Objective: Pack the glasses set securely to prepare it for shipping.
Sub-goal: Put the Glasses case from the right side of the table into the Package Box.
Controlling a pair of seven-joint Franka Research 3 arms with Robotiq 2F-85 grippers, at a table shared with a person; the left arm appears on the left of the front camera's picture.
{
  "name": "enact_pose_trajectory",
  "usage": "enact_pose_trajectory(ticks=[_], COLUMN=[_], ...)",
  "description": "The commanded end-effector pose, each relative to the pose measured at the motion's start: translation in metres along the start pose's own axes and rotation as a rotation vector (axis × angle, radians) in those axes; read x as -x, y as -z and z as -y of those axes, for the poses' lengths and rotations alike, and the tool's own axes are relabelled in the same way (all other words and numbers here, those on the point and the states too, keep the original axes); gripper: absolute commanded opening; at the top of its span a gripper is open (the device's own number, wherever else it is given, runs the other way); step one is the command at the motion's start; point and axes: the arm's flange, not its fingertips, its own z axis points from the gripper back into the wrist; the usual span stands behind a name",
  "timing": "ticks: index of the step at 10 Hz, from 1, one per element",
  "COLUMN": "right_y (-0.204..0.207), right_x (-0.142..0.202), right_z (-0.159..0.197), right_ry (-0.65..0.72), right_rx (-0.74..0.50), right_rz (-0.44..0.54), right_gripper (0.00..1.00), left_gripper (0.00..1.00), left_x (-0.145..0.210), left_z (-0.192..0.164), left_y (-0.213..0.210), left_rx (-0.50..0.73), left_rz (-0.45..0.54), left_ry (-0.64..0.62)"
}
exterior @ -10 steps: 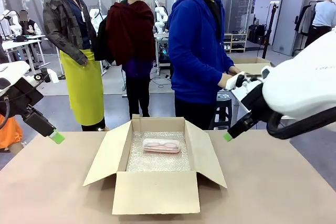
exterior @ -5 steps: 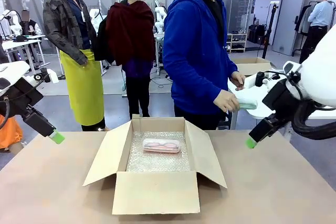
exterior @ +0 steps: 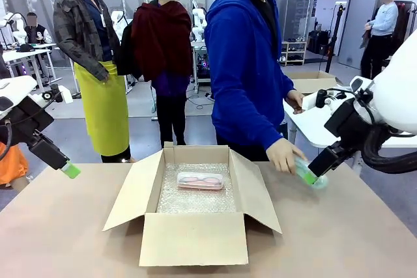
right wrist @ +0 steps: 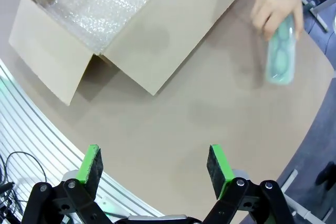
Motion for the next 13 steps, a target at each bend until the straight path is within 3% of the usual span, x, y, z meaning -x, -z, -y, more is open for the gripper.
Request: enact_pose_trajectory(ticks=[1, 13], right_y=[0.0007, 0.0007], right_x=[-0.0011, -0.0011], right_z=[0.0016, 0.0016], right_ry=[-0.001, -0.001], right_rx=[0.008, 0.008], right_rz=[0.006, 0.006], right_gripper=[1.00, 1.00], left_gripper=[1.00, 1.00], left_x=[0.0011, 0.0011], left_z=[-0.0002, -0.0002], left_y=[-0.0012, -0.0012], left_rx=[0.023, 0.023], left_rz=[0.013, 0.013], left_ry=[0.008, 0.008])
